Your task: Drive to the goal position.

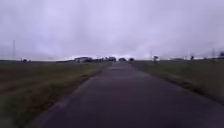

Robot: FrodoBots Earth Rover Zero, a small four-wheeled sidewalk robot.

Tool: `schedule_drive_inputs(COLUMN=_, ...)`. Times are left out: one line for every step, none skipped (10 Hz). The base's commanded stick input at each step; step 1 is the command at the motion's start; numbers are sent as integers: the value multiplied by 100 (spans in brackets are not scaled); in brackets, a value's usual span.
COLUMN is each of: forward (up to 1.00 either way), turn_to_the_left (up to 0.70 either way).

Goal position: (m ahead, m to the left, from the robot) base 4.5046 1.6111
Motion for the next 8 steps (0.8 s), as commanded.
schedule_drive_inputs(forward=100, turn_to_the_left=-8)
schedule_drive_inputs(forward=100, turn_to_the_left=0)
schedule_drive_inputs(forward=100, turn_to_the_left=0)
schedule_drive_inputs(forward=100, turn_to_the_left=0)
schedule_drive_inputs(forward=100, turn_to_the_left=0)
schedule_drive_inputs(forward=100, turn_to_the_left=0)
schedule_drive_inputs(forward=100, turn_to_the_left=-14)
schedule_drive_inputs(forward=100, turn_to_the_left=-28)
